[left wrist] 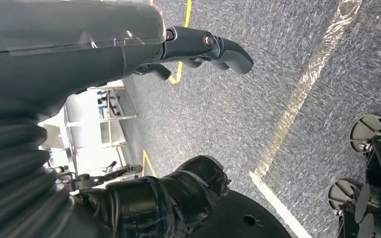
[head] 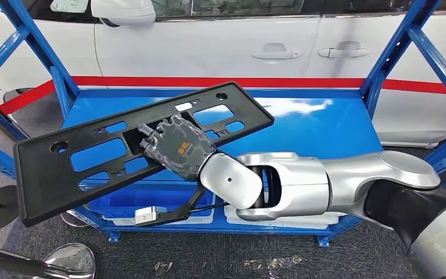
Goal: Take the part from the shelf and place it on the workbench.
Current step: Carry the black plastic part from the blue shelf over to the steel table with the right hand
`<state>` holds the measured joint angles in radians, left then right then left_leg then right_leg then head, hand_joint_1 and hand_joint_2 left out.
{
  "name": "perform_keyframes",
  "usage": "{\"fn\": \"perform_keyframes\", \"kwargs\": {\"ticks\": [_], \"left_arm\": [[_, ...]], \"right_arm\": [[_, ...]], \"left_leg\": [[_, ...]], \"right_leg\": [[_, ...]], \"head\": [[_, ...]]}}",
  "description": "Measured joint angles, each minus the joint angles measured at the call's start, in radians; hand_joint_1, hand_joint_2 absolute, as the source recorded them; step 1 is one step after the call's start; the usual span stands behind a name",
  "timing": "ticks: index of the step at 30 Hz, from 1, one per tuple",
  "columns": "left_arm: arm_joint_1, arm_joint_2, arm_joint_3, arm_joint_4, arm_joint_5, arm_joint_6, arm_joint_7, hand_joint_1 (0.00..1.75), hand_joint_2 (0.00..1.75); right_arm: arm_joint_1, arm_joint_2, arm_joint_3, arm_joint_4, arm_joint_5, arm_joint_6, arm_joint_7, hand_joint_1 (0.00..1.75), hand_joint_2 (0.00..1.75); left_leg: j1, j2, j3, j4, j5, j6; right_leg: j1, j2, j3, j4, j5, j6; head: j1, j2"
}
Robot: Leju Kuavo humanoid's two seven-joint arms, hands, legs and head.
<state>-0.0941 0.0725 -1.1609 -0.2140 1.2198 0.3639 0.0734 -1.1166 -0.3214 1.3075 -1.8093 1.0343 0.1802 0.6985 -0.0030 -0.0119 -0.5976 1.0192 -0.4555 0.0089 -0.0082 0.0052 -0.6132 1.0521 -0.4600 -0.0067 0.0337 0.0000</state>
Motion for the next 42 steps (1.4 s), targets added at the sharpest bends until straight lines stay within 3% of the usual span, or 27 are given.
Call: {"fn": "perform_keyframes", "kwargs": {"ticks": [13,16,18,20,22,23,24,25,27,28,30,33,35,37,38,39,40,42], "left_arm": [[0.000,0.000,0.000,0.000,0.000,0.001,-0.010,0.00,1.75],[0.000,0.000,0.000,0.000,0.000,0.001,-0.009,0.00,1.75],[-0.001,-0.003,0.000,0.000,0.000,0.000,-0.008,0.00,1.75],[-0.001,-0.005,0.000,0.000,0.000,-0.001,-0.008,0.00,1.75],[-0.001,-0.007,0.000,0.000,0.000,-0.001,-0.008,0.00,1.75],[-0.001,-0.007,0.000,0.000,0.000,-0.002,-0.008,0.00,1.75],[-0.001,-0.008,0.000,0.000,0.000,-0.002,-0.008,0.00,1.75],[-0.001,-0.008,0.000,0.000,0.000,-0.002,-0.008,0.00,1.75],[0.000,-0.008,0.000,0.000,0.000,-0.002,-0.007,0.00,1.75],[-0.001,-0.008,0.000,0.000,0.000,-0.002,-0.007,0.00,1.75],[-0.002,-0.007,0.000,0.001,0.000,-0.002,-0.005,0.00,1.75],[0.000,-0.008,0.000,0.001,0.000,-0.003,-0.001,0.00,1.75],[0.000,-0.009,-0.001,0.000,0.000,-0.004,0.000,0.00,1.75],[-0.002,-0.010,-0.001,0.001,0.000,-0.005,0.000,0.00,1.75],[-0.003,-0.010,-0.001,0.001,0.000,-0.005,0.000,0.00,1.75],[-0.004,-0.010,-0.001,0.001,0.000,-0.006,0.001,0.00,1.75],[-0.004,-0.010,-0.001,0.001,0.000,-0.006,0.001,0.00,1.75],[-0.005,-0.007,-0.001,0.001,0.000,-0.006,0.001,0.00,1.75]], "right_arm": [[0.001,-0.010,-0.007,0.000,0.013,0.015,0.000,1.75,1.75],[0.001,-0.010,-0.007,0.000,0.010,0.016,0.000,1.75,1.75],[0.002,-0.011,-0.010,0.000,0.007,0.017,-0.001,1.75,1.75],[0.001,-0.014,-0.013,0.000,0.004,0.017,-0.001,1.75,1.75],[0.003,-0.017,-0.014,0.000,0.002,0.017,-0.002,1.75,1.75],[0.006,-0.018,-0.014,0.000,0.001,0.018,-0.002,1.75,1.75],[0.008,-0.018,-0.014,0.000,0.001,0.018,-0.002,1.75,1.75],[0.009,-0.019,-0.014,0.000,0.000,0.018,-0.002,1.75,1.75],[0.008,-0.022,-0.014,0.000,0.000,0.018,-0.001,1.75,1.75],[0.007,-0.024,-0.014,0.000,0.000,0.018,-0.001,1.75,1.75],[0.007,-0.027,-0.014,-0.001,0.000,0.018,-0.001,1.75,1.75],[0.006,-0.028,-0.014,0.000,0.002,0.020,0.000,1.75,1.75],[0.004,-0.029,-0.014,0.000,0.003,0.020,0.000,1.75,1.75],[0.004,-0.029,-0.013,0.000,0.004,0.022,0.000,1.75,1.75],[0.004,-0.029,-0.013,0.000,0.004,0.023,0.000,1.75,1.75],[0.004,-0.029,-0.013,0.000,0.004,0.025,-0.001,1.75,1.75],[0.004,-0.029,-0.012,0.000,0.004,0.026,-0.001,1.75,1.75],[0.002,-0.029,-0.013,0.000,0.004,0.027,-0.001,1.75,1.75]], "left_leg": [[-0.001,0.000,-0.003,0.009,-0.005,0.008],[-0.001,0.000,-0.003,0.006,-0.005,0.014],[0.008,0.003,0.013,-0.019,0.005,0.020],[0.018,0.007,0.029,-0.041,0.015,0.025],[0.023,0.008,0.032,-0.043,0.015,0.026],[0.026,0.008,0.032,-0.041,0.014,0.024],[0.030,0.008,0.032,-0.038,0.012,0.020],[0.036,0.007,0.032,-0.033,0.009,0.015],[0.044,0.004,0.028,-0.016,-0.004,-0.004],[0.046,0.003,0.024,-0.006,-0.009,-0.014],[0.044,-0.001,0.014,0.006,-0.013,-0.031],[0.048,0.000,0.002,0.021,-0.025,-0.044],[0.047,0.005,-0.029,0.101,-0.089,-0.044],[0.042,0.007,-0.073,0.226,-0.162,-0.040],[0.037,0.007,-0.083,0.266,-0.177,-0.035],[0.031,0.006,-0.076,0.273,-0.173,-0.028],[0.023,0.006,-0.050,0.240,-0.152,-0.016],[0.004,0.009,0.034,0.108,-0.110,0.020]], "right_leg": [[-0.002,0.000,0.001,-0.002,0.001,0.001],[-0.001,0.000,0.004,-0.008,0.003,0.007],[0.002,0.000,0.004,0.000,-0.006,0.015],[0.003,0.000,-0.028,0.074,-0.051,0.024],[-0.004,0.000,-0.089,0.197,-0.102,0.033],[-0.009,-0.001,-0.111,0.236,-0.109,0.039],[-0.016,-0.001,-0.117,0.242,-0.096,0.046],[-0.023,-0.002,-0.102,0.206,-0.065,0.054],[-0.032,-0.003,-0.042,0.082,-0.004,0.067],[-0.032,-0.001,-0.020,0.038,0.013,0.067],[-0.028,0.004,-0.013,0.020,0.009,0.052],[-0.028,0.005,-0.028,0.021,0.014,0.017],[-0.026,0.005,-0.037,0.018,0.024,-0.001],[-0.017,0.004,-0.050,0.018,0.033,-0.012],[-0.010,0.004,-0.056,0.018,0.039,-0.017],[-0.003,0.004,-0.063,0.018,0.044,-0.021],[0.004,0.004,-0.068,0.018,0.050,-0.024],[0.016,0.005,-0.076,0.017,0.062,-0.027]], "head": [[0.000,0.000],[0.000,0.000],[0.001,0.000],[0.005,0.000],[0.006,0.000],[0.006,0.000],[0.006,0.000],[0.006,0.000],[0.008,0.000],[0.009,0.000],[0.010,0.000],[0.008,0.000],[0.007,0.000],[0.008,0.000],[0.008,0.000],[0.008,0.000],[0.008,0.000],[0.010,0.000]]}}
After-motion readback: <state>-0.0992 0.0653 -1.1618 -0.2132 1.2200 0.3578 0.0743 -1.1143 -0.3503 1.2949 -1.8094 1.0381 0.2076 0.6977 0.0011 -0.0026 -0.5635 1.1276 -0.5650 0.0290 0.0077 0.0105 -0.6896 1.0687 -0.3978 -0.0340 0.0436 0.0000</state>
